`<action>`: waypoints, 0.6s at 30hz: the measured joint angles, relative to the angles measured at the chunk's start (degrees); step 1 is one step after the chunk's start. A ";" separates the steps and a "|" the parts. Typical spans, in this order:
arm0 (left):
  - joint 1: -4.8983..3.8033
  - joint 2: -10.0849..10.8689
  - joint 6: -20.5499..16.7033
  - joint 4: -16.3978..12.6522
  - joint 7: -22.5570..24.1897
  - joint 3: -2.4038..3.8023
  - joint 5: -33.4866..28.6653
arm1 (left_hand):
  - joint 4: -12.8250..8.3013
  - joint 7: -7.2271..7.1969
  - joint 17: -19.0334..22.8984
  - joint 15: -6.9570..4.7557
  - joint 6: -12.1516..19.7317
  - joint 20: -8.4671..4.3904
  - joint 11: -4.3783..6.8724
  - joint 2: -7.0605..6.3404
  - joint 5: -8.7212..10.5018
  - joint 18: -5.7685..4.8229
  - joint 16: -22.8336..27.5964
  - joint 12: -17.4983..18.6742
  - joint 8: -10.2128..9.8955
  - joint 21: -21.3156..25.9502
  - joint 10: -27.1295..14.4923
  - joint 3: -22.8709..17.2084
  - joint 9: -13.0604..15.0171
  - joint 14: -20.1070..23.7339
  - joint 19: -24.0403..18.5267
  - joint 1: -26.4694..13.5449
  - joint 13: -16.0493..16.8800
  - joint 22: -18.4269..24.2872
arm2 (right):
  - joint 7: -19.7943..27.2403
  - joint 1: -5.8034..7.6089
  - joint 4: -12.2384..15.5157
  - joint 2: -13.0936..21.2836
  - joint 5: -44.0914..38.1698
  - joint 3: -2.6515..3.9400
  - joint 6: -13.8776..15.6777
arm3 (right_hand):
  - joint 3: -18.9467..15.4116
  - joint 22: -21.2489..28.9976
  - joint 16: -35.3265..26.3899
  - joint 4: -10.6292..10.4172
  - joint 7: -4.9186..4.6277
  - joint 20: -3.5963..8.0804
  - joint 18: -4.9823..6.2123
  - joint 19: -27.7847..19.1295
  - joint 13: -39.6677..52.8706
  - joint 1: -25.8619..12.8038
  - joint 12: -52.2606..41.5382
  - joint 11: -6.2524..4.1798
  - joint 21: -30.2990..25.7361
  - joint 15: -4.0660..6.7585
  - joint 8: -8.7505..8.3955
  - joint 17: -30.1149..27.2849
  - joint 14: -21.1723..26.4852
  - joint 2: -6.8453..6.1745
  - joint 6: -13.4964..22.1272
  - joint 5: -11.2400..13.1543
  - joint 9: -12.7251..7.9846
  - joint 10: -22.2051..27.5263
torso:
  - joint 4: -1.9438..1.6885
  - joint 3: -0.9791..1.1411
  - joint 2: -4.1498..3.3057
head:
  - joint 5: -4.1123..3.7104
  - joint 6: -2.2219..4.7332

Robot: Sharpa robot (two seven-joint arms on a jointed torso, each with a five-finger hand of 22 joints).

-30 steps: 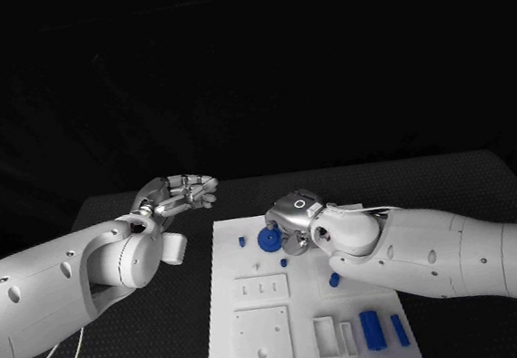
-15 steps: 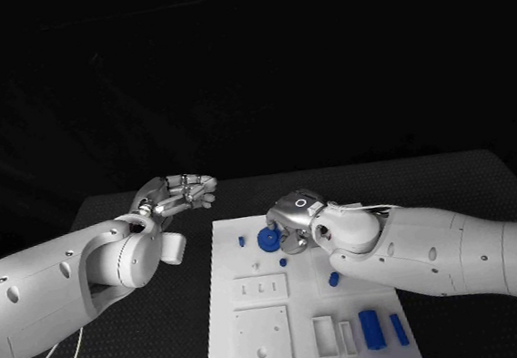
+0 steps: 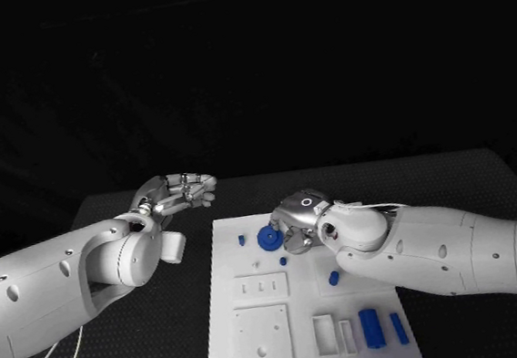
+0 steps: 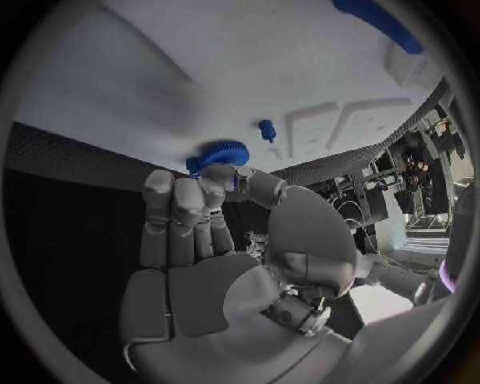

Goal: Assemble the parts on the task board

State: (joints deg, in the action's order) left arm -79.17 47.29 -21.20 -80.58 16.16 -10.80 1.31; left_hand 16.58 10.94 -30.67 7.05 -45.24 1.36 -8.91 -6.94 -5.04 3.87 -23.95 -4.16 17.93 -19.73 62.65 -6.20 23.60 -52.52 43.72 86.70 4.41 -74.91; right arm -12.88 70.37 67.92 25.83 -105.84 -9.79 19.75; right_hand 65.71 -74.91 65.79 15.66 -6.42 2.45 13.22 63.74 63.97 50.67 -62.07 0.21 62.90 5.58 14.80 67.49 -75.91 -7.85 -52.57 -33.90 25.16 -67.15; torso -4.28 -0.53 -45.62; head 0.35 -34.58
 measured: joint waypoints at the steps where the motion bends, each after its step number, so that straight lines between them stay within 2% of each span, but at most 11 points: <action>1: 0.00 0.02 0.00 0.00 0.00 0.00 0.00 | 0.00 0.00 0.00 0.00 0.00 0.00 0.00 0.00 0.00 0.00 0.00 0.00 0.00 0.00 0.00 0.00 0.00 0.00 0.00 0.00 0.00 0.00 | 0.00 -0.01 0.19 0.18 0.03 -0.01 0.01 | 0.09 0.00 0.00 0.09 0.00 0.00 0.00 0.00 0.00 0.00 0.00 0.00 0.00 0.00 0.00 0.00 0.00 0.00 0.00 0.00 0.03 0.00 | 0.00 0.01 0.00 | 0.01 -0.03; 15: 0.00 0.15 0.00 0.02 0.00 0.00 0.00 | 0.00 0.00 0.01 0.00 0.00 0.00 0.00 0.00 0.00 -0.09 0.00 0.00 0.00 0.00 0.00 0.00 0.01 0.00 0.00 0.00 0.01 0.01 | -0.17 -0.19 2.19 1.93 0.32 -0.15 0.41 | 0.87 0.00 0.22 0.24 0.23 -0.08 0.00 0.12 0.00 -0.08 -0.04 -0.22 0.10 0.15 0.48 0.00 -0.15 -0.08 -0.22 0.85 0.19 0.20 | 0.04 0.01 0.00 | -0.07 -0.03; 18: 0.00 0.16 0.00 0.02 0.00 0.00 0.00 | 0.00 0.00 0.01 0.00 0.00 0.00 0.00 0.00 0.00 -0.29 0.00 0.00 0.00 0.00 0.00 0.00 0.01 0.00 0.00 0.00 0.01 0.01 | -0.34 -0.20 2.36 2.27 0.32 -0.15 1.24 | 1.14 0.00 0.22 0.28 0.30 0.02 -0.01 0.27 0.01 -0.22 -0.04 -0.22 0.10 0.15 0.49 0.00 -0.15 -0.23 -0.29 1.93 0.19 0.20 | 0.04 0.01 0.00 | -0.07 -0.03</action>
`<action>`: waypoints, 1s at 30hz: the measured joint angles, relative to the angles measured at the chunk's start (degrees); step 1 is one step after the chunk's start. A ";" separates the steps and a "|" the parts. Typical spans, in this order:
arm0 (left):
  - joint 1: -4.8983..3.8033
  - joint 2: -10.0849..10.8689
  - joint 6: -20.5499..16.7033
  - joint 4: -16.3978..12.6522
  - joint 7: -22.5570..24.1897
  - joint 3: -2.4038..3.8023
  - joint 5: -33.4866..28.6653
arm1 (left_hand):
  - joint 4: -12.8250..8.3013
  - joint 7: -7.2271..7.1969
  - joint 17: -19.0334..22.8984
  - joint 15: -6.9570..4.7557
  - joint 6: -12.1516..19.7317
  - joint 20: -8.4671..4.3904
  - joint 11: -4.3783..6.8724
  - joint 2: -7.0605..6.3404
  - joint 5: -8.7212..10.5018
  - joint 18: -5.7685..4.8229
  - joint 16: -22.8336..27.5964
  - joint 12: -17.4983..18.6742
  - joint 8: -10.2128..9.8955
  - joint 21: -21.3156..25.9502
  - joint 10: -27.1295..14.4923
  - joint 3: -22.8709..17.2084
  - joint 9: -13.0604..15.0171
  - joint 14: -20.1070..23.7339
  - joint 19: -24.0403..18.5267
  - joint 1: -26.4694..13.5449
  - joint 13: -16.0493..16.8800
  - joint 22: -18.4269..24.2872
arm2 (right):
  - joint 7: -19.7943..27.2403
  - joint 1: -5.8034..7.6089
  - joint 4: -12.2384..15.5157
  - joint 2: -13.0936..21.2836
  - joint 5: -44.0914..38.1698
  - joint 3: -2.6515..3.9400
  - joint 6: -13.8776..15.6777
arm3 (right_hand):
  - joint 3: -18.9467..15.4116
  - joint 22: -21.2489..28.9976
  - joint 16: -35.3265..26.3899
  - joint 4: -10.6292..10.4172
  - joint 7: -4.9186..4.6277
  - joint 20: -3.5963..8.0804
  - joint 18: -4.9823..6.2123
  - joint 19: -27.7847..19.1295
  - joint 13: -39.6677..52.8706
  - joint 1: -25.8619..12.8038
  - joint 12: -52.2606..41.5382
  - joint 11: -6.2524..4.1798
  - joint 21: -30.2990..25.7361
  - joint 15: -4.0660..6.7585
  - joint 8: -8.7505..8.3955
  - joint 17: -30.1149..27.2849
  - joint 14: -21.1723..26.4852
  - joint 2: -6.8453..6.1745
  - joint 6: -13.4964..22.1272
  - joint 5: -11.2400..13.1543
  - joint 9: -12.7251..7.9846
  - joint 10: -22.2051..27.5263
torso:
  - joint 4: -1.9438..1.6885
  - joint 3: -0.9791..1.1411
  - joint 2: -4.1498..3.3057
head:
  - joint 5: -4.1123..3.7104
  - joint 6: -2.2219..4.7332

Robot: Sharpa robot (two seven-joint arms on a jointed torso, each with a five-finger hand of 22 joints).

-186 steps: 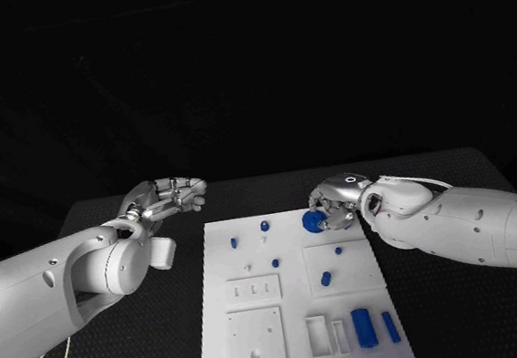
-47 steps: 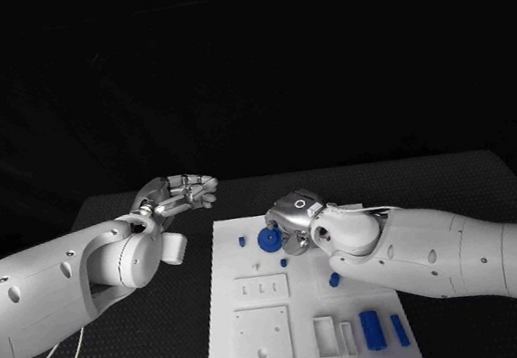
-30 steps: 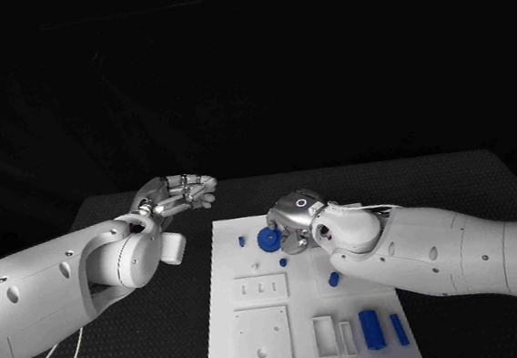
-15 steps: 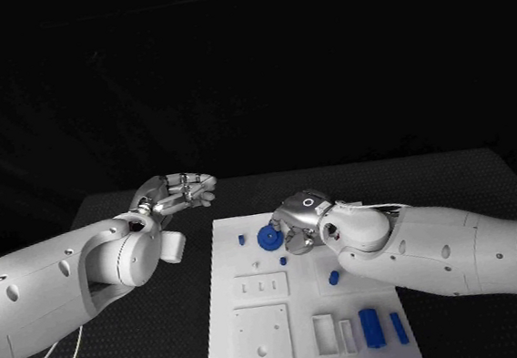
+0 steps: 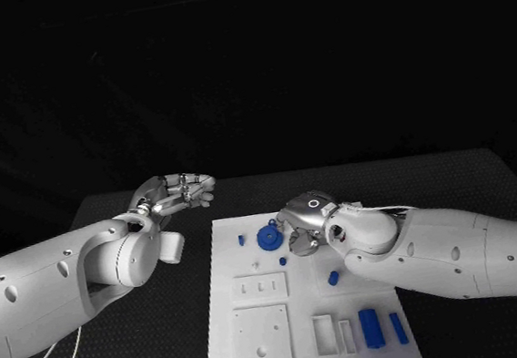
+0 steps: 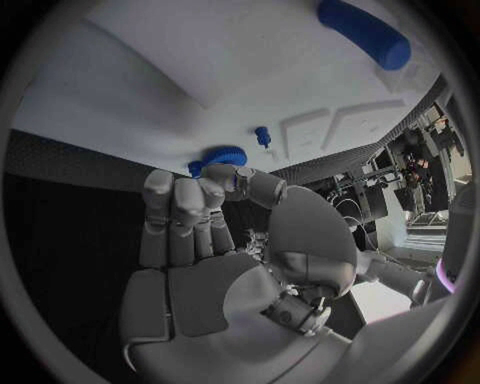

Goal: Assemble the parts on the task board

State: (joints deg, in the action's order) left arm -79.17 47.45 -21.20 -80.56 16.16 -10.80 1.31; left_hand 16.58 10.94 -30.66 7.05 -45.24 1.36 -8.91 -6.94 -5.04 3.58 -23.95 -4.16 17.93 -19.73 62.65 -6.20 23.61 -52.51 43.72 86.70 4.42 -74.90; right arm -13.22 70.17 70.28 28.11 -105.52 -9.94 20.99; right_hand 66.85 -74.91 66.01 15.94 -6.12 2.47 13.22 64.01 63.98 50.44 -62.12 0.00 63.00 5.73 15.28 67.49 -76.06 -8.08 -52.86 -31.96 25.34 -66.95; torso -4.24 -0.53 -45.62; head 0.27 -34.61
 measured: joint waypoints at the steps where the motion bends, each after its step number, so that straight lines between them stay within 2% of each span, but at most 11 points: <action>1: 0.00 0.01 0.00 0.00 0.00 0.00 0.00 | 0.00 0.00 0.00 0.00 0.00 0.00 0.00 0.00 0.00 -0.01 0.00 0.00 0.00 0.00 0.00 0.00 0.00 0.00 0.00 0.00 0.00 0.00 | -0.10 0.00 0.09 0.18 0.00 0.00 0.53 | 0.38 0.00 0.00 -0.07 0.00 0.02 0.00 0.17 -0.01 0.00 0.00 0.00 0.00 0.00 0.00 0.00 0.00 0.00 0.00 0.75 0.00 0.00 | 0.00 0.00 0.00 | 0.00 0.02; 3: 0.00 0.02 0.00 0.00 0.00 0.00 0.00 | 0.00 0.00 0.00 0.00 0.00 0.00 0.00 0.00 0.00 -0.02 0.00 0.00 0.00 0.00 0.00 0.00 0.00 0.00 0.00 0.00 0.00 0.00 | -0.26 0.00 0.22 0.37 0.00 0.03 1.42 | 0.60 0.00 0.00 -0.29 0.01 0.13 0.00 0.29 -0.07 0.02 0.00 0.00 0.00 0.00 0.00 0.00 0.00 -0.02 -0.01 1.81 -0.02 0.00 | -0.01 0.00 0.01 | -0.04 0.06; 5: 0.00 0.03 0.00 0.01 0.00 0.00 0.00 | 0.00 0.00 0.00 0.00 0.00 0.00 0.00 0.00 0.00 -0.02 0.00 0.00 0.00 0.00 0.00 0.00 0.00 0.00 0.00 0.00 0.00 0.00 | -0.43 0.00 0.40 0.46 0.02 0.15 2.51 | 0.83 0.00 0.01 -0.53 0.01 0.22 0.00 0.39 -0.16 0.56 0.00 0.00 0.00 0.00 0.00 -0.07 0.00 -0.57 -0.01 2.45 -0.06 0.00 | -0.03 -0.01 0.01 | -0.06 0.12; 13: 0.00 -0.04 0.00 0.08 0.00 0.00 0.00 | 0.00 0.00 0.01 0.00 0.00 0.00 0.00 0.00 0.00 -0.05 0.00 0.00 0.00 0.00 0.00 0.00 0.00 0.00 0.00 0.00 0.00 -0.04 | -0.58 0.02 0.32 -0.32 0.43 0.33 4.93 | 1.10 0.00 0.01 -0.80 0.03 0.23 -0.01 0.40 -0.24 1.14 0.01 0.00 0.00 0.00 0.00 -0.14 0.00 -1.14 -0.02 3.40 -0.10 0.00 | -0.11 -0.03 0.01 | -0.18 0.24; 21: 0.00 -0.09 0.00 0.08 0.00 0.00 0.00 | 0.00 0.00 0.01 0.00 0.00 0.00 0.00 0.00 0.00 -0.10 0.00 0.00 0.00 0.00 0.00 0.00 0.01 0.00 0.00 0.00 0.00 -0.04 | -0.33 0.07 -2.76 -2.24 1.42 0.33 4.57 | 0.82 0.01 0.01 -1.48 0.19 0.24 -0.02 0.59 -0.36 1.44 0.01 -0.22 -0.04 0.00 0.00 -0.20 0.00 -1.44 0.43 4.68 -0.23 0.22 | -0.15 -0.11 0.01 | -0.23 0.27; 30: 0.00 -0.30 0.01 0.31 0.00 0.00 0.00 | 0.00 0.00 -0.04 0.00 0.00 0.00 0.00 0.00 0.00 -0.21 0.00 0.00 0.00 0.00 0.00 0.00 0.01 0.00 0.00 0.00 0.01 -0.04 | 0.28 0.05 -5.50 -4.34 2.54 0.30 3.35 | 0.58 0.06 0.01 -1.73 0.46 0.34 -0.01 0.45 -0.40 1.63 0.00 -0.52 -0.09 0.31 0.00 -0.26 0.32 -1.26 1.57 5.56 -0.41 0.52 | -0.23 -0.07 -0.02 | -0.24 0.15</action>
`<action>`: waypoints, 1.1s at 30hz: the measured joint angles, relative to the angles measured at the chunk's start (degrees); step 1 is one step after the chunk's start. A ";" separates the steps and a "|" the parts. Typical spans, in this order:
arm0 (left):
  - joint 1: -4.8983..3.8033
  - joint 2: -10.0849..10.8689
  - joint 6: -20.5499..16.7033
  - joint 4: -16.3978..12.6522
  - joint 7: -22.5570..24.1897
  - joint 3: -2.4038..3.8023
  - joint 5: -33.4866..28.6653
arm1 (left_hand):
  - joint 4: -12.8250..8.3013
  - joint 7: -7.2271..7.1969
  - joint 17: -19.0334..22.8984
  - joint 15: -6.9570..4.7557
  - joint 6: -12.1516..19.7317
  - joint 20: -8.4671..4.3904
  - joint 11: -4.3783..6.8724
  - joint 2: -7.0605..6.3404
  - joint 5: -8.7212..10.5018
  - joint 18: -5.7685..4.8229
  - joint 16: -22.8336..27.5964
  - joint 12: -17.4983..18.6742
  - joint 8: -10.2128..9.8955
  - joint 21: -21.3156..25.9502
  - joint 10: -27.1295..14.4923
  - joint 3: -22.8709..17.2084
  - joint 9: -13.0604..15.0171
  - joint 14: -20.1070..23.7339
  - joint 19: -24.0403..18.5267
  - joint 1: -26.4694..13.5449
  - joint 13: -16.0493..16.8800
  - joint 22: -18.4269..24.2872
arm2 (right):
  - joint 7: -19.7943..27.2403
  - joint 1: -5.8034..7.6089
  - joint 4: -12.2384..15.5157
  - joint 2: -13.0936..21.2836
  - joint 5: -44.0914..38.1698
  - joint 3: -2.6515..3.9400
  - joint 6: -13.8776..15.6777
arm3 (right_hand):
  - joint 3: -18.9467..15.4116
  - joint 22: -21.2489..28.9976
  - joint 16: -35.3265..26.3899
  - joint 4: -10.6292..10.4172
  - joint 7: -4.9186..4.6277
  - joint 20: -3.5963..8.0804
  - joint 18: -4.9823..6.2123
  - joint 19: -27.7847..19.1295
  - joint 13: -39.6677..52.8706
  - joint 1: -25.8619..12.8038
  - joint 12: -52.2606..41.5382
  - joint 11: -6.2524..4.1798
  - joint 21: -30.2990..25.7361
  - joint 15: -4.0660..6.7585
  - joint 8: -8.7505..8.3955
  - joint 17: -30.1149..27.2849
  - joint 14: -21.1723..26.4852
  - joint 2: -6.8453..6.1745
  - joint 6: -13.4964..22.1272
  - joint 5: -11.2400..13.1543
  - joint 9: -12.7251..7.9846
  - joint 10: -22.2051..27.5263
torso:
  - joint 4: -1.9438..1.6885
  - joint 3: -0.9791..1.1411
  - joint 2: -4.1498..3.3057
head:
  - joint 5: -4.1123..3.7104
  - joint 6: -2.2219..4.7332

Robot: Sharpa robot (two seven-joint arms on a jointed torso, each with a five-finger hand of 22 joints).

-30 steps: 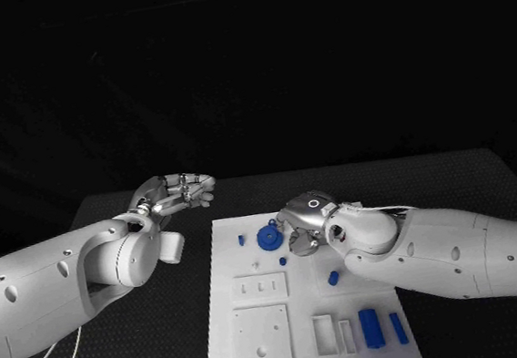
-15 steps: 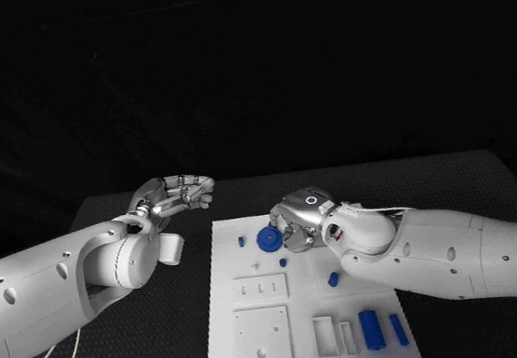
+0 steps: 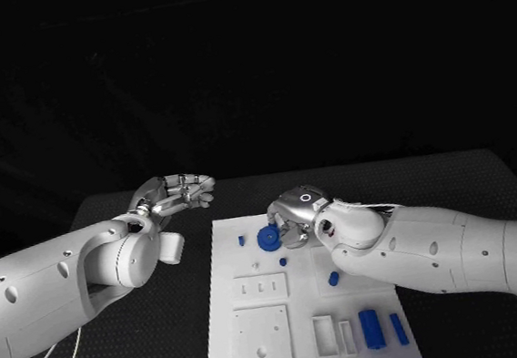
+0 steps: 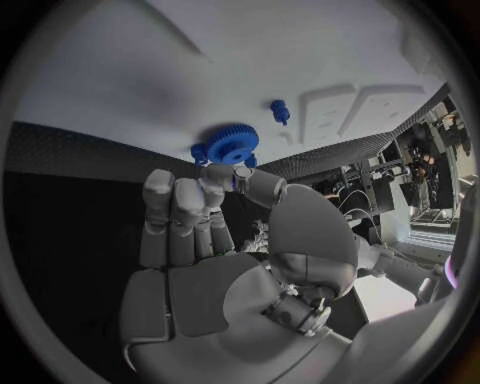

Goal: Assemble the parts on the task board

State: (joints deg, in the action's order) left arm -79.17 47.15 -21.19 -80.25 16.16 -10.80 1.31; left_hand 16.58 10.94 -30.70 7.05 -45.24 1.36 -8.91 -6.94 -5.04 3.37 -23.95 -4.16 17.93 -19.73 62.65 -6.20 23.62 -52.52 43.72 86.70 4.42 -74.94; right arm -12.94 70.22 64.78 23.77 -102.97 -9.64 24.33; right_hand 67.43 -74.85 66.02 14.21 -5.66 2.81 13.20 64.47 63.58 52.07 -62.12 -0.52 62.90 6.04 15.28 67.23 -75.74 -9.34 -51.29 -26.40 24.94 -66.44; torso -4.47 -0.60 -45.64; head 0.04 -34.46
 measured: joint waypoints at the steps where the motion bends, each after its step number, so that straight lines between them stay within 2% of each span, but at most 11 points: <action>1: 0.00 -0.03 0.00 0.02 0.00 0.00 0.00 | 0.00 0.00 0.00 0.00 0.00 0.00 0.00 0.00 0.00 0.00 0.00 0.00 0.00 0.00 0.00 0.00 0.00 0.00 0.00 0.00 0.00 0.00 | 0.08 0.00 -0.13 -0.23 0.08 0.00 -0.09 | 0.00 0.00 0.00 0.00 0.00 0.08 -0.01 -0.09 -0.01 0.07 0.00 0.00 0.00 0.00 0.00 0.00 0.00 0.08 0.00 0.00 -0.01 0.00 | 0.00 0.00 0.00 | 0.01 -0.02; 4: 0.00 -0.22 0.01 0.10 0.00 0.00 0.00 | 0.00 0.00 0.00 0.00 0.00 0.00 0.00 0.00 0.00 -0.02 0.00 0.00 0.00 0.00 0.00 0.00 0.00 0.00 0.00 0.00 0.00 0.00 | 0.37 -0.01 -0.51 -0.85 0.35 0.00 -0.39 | 0.00 0.00 0.00 0.00 0.04 0.08 -0.01 -0.10 -0.01 0.15 0.00 0.00 0.00 0.00 0.00 0.00 0.00 0.15 0.05 0.00 -0.05 0.00 | 0.00 0.00 0.00 | 0.05 -0.09; 7: 0.00 -0.35 0.02 0.15 0.00 0.00 0.00 | 0.00 0.00 0.00 0.00 0.00 0.00 0.00 0.00 0.00 -0.03 0.00 0.00 0.00 0.00 0.00 0.00 0.00 0.00 0.00 0.00 0.00 0.00 | 0.65 -0.02 -0.68 -1.09 0.60 0.00 -0.64 | -0.17 0.00 0.00 0.17 0.50 -0.04 -0.01 -0.24 -0.01 0.38 -0.04 -0.30 -0.01 0.21 0.00 0.00 0.28 0.38 0.53 0.01 -0.10 0.30 | 0.01 0.00 -0.01 | 0.07 -0.11; 13: 0.00 -0.36 0.03 0.20 -0.01 0.00 0.00 | 0.00 0.00 0.01 0.00 0.00 0.00 0.00 0.00 0.00 -0.23 0.00 0.00 0.00 0.00 0.00 0.00 0.00 0.00 0.00 0.00 0.00 0.00 | 1.05 -0.02 -0.73 -1.13 0.93 0.00 -0.95 | -0.41 0.00 0.00 0.08 0.50 -0.09 -0.01 -0.38 -0.01 0.45 -0.04 -0.31 -0.01 0.22 0.00 0.00 0.40 0.45 0.53 0.05 -0.11 0.31 | 0.08 0.00 0.00 | 0.14 -0.24; 18: 0.00 -0.36 0.04 0.21 -0.01 0.00 0.00 | 0.00 0.00 0.01 0.00 0.00 0.00 0.00 0.00 0.00 0.49 0.00 0.00 0.00 0.00 0.00 0.00 0.00 0.00 0.00 0.00 0.00 0.01 | 1.32 -0.02 -0.95 -1.20 1.17 -0.02 -1.68 | -0.41 0.00 0.00 0.09 0.50 -0.09 -0.01 -0.40 0.00 0.38 -0.04 -0.31 -0.01 0.21 0.00 0.01 0.40 0.51 0.53 0.05 -0.11 0.31 | 0.15 -0.01 0.02 | 0.23 -0.26; 23: 0.00 -0.35 0.05 0.21 -0.02 0.00 0.00 | 0.00 0.00 0.01 0.00 0.00 0.00 0.00 0.00 0.00 0.52 0.00 0.00 0.00 0.00 0.00 0.00 0.00 0.00 0.00 0.00 0.00 0.02 | 1.50 0.05 -1.43 -1.49 1.29 -0.02 -2.67 | -0.57 0.00 0.00 0.25 0.50 -0.15 -0.01 -0.49 0.00 0.11 -0.04 -0.31 -0.01 0.21 -0.01 0.01 0.41 0.78 0.53 0.05 -0.09 0.31 | 0.14 0.00 0.03 | 0.21 -0.26; 33: 0.00 -0.16 0.05 0.30 -0.03 0.00 0.00 | 0.00 0.00 0.02 0.00 0.00 0.00 0.00 0.00 0.00 0.49 0.00 0.00 0.00 0.00 0.00 0.00 -0.05 0.00 0.00 0.00 0.00 0.03 | 1.77 0.12 -0.09 -0.91 1.54 -0.09 -4.21 | -0.89 -0.10 0.00 0.57 0.53 -0.35 0.00 -0.72 0.01 -0.24 -0.05 -0.52 -0.01 0.21 -0.03 0.01 0.41 1.74 0.93 0.02 -0.02 0.51 | 0.16 0.04 0.05 | 0.25 -0.34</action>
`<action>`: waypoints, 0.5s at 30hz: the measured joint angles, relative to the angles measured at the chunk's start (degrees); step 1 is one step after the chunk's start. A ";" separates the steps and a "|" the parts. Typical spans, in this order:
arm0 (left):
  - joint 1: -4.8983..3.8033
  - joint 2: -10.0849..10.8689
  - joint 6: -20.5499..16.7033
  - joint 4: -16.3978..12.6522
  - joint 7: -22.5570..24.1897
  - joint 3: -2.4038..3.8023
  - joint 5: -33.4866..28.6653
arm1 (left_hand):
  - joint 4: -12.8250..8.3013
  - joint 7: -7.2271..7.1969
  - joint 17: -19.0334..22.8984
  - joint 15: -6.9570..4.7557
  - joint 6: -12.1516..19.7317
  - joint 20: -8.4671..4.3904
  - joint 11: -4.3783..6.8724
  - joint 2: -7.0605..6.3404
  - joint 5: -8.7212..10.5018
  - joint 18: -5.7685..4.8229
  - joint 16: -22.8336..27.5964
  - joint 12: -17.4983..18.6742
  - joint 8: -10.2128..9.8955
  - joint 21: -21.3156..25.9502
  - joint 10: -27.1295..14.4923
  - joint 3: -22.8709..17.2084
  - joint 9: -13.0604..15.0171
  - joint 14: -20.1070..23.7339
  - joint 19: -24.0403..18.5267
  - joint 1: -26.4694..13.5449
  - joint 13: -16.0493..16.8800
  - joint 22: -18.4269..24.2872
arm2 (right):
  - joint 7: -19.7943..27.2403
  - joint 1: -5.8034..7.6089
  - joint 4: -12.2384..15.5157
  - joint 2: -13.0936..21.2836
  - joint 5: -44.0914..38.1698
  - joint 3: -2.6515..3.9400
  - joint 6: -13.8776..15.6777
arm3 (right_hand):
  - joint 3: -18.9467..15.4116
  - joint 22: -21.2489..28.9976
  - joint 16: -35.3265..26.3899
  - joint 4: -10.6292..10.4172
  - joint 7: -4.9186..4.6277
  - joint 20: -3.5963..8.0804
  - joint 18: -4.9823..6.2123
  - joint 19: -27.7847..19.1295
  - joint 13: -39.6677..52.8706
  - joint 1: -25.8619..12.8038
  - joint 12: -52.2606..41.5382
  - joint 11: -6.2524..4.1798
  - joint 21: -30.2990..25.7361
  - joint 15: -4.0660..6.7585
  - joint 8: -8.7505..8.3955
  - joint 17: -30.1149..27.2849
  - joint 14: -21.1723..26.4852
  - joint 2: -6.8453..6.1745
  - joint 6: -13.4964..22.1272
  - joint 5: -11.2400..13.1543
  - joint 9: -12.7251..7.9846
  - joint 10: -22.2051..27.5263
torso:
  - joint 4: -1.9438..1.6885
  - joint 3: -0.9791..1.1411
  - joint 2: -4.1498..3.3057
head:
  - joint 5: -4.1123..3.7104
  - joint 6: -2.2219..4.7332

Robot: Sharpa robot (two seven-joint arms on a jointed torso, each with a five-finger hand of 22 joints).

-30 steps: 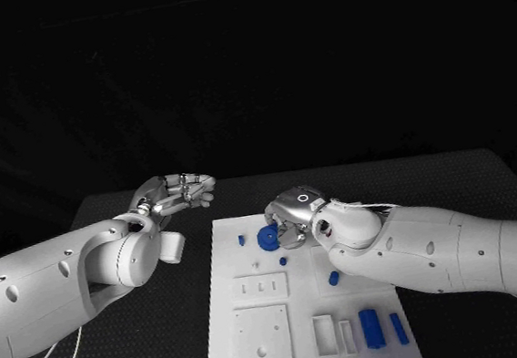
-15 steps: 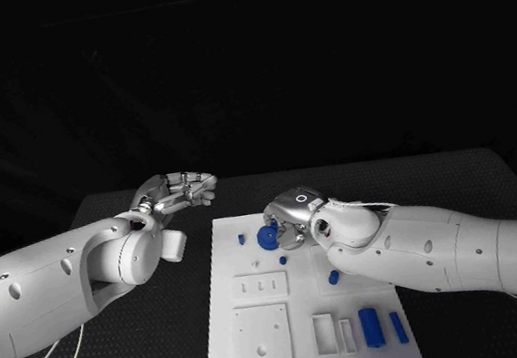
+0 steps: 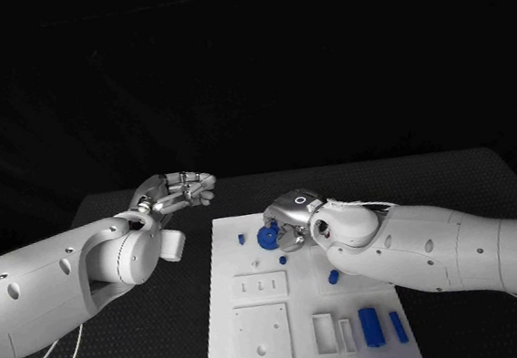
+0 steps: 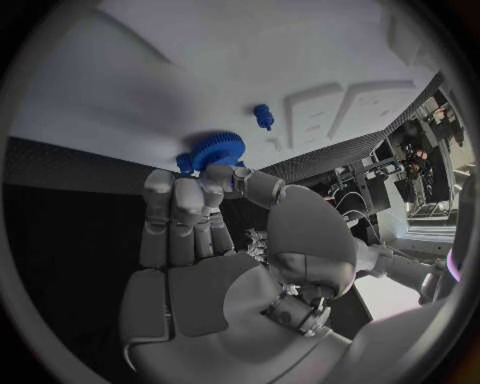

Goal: Assemble the parts on the task board

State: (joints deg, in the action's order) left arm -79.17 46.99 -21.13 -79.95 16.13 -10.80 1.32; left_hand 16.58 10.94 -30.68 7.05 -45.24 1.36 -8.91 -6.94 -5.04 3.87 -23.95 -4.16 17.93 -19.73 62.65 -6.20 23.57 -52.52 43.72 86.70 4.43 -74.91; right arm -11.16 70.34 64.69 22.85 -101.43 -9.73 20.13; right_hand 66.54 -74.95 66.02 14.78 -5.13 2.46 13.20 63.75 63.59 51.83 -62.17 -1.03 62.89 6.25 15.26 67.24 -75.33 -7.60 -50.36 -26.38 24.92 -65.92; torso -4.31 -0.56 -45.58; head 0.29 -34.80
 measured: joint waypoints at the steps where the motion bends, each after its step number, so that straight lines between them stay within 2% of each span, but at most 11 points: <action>1: 0.00 0.02 0.00 0.00 0.00 0.00 0.00 | 0.00 0.00 0.00 0.00 0.00 0.00 0.00 0.00 0.00 0.00 0.00 0.00 0.00 0.00 0.00 0.00 0.00 0.00 0.00 0.00 0.00 0.00 | 0.05 0.02 0.08 0.06 0.02 0.00 -0.10 | -0.14 0.00 0.00 0.14 0.06 0.00 0.00 0.00 0.00 0.00 0.00 0.00 0.00 0.03 0.00 0.00 0.04 0.00 0.09 -0.12 -0.01 0.00 | 0.03 0.01 0.00 | 0.02 -0.02; 9: 0.00 0.08 0.00 -0.07 0.00 0.00 0.00 | 0.00 0.00 -0.01 0.00 0.00 0.00 0.00 0.00 0.00 -0.06 0.00 0.00 0.00 0.00 0.00 0.00 0.00 0.00 0.00 0.00 0.00 0.00 | 0.14 -0.29 0.35 1.20 0.04 -0.24 -0.68 | -0.16 0.00 0.00 0.16 0.01 -0.01 0.00 -0.01 0.02 -0.17 0.01 0.00 0.00 0.20 0.21 0.00 0.21 0.33 0.17 -0.47 0.12 0.00 | 0.09 0.03 -0.01 | 0.04 -0.05; 15: 0.00 0.18 0.00 -0.06 0.00 0.00 0.00 | 0.00 0.00 -0.04 0.00 0.00 0.00 0.00 0.00 0.00 -0.30 0.22 0.00 0.00 0.00 0.00 0.00 0.00 0.00 0.00 0.00 0.00 0.01 | 0.13 -0.33 0.84 1.86 -0.01 -0.17 -0.74 | -0.16 0.00 0.00 0.16 -0.21 -0.01 0.00 -0.01 0.05 -0.23 0.01 0.00 0.00 0.20 0.21 0.00 0.21 0.38 -0.05 -0.47 0.11 0.00 | 0.02 0.04 0.00 | 0.04 -0.04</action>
State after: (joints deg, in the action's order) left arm -79.17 47.17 -21.14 -80.01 16.13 -10.80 1.32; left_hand 16.59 10.94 -30.73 7.05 -45.24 1.36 -8.91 -6.94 -5.04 3.56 -23.74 -4.16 17.93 -19.73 62.65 -6.20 23.57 -52.52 43.72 86.70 4.42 -74.91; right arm -11.03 70.01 65.53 24.72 -101.45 -9.89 19.39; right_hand 66.38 -74.95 66.03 14.94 -5.34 2.45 13.20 63.74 63.64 51.60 -62.16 -1.03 62.89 6.45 15.47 67.25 -75.12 -7.22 -50.41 -26.85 25.02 -65.93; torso -4.29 -0.52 -45.58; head 0.32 -34.84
